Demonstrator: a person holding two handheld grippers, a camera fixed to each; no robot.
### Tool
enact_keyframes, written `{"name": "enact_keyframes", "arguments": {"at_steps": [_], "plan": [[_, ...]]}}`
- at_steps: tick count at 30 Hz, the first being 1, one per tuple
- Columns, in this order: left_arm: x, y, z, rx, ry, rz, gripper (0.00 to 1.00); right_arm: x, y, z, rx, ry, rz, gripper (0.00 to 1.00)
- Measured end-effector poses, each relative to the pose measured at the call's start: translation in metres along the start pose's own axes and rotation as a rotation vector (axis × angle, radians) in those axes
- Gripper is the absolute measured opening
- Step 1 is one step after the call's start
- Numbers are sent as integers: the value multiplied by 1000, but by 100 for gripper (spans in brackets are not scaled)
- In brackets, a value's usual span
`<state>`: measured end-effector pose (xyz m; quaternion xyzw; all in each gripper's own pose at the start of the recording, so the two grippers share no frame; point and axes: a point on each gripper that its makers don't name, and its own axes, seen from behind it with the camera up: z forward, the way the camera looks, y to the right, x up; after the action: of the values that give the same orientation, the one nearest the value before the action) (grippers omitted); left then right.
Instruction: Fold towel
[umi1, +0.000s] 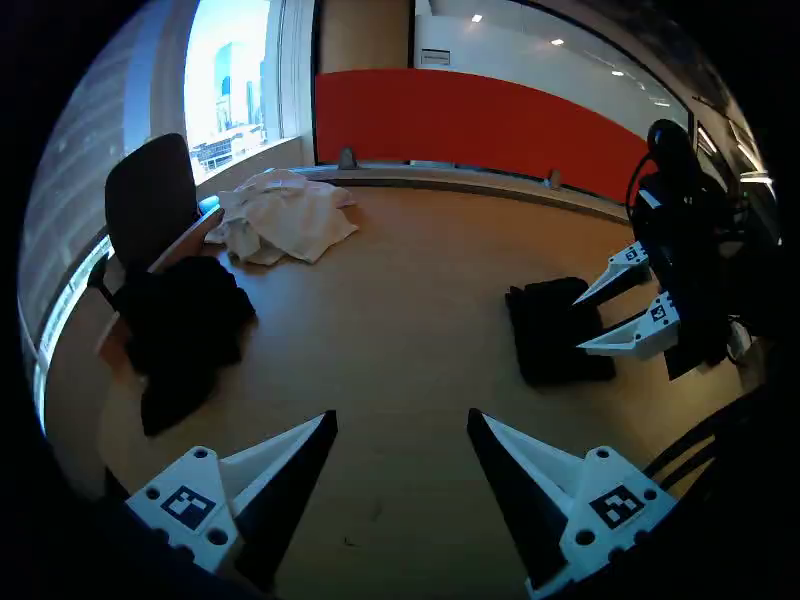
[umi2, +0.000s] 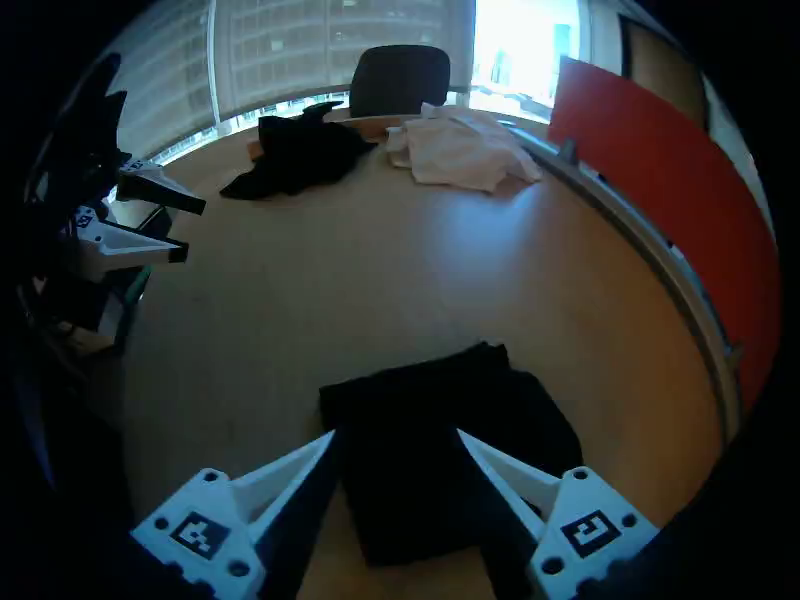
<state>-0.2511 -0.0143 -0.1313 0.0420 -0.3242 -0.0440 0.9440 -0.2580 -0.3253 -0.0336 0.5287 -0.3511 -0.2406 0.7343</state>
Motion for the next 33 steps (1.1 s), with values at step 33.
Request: {"name": "enact_keyframes", "arguments": {"at_steps": [33], "plan": [[3,0,2,6,3,7,97,-75,-4,-27,-87,-64,114,78]]}}
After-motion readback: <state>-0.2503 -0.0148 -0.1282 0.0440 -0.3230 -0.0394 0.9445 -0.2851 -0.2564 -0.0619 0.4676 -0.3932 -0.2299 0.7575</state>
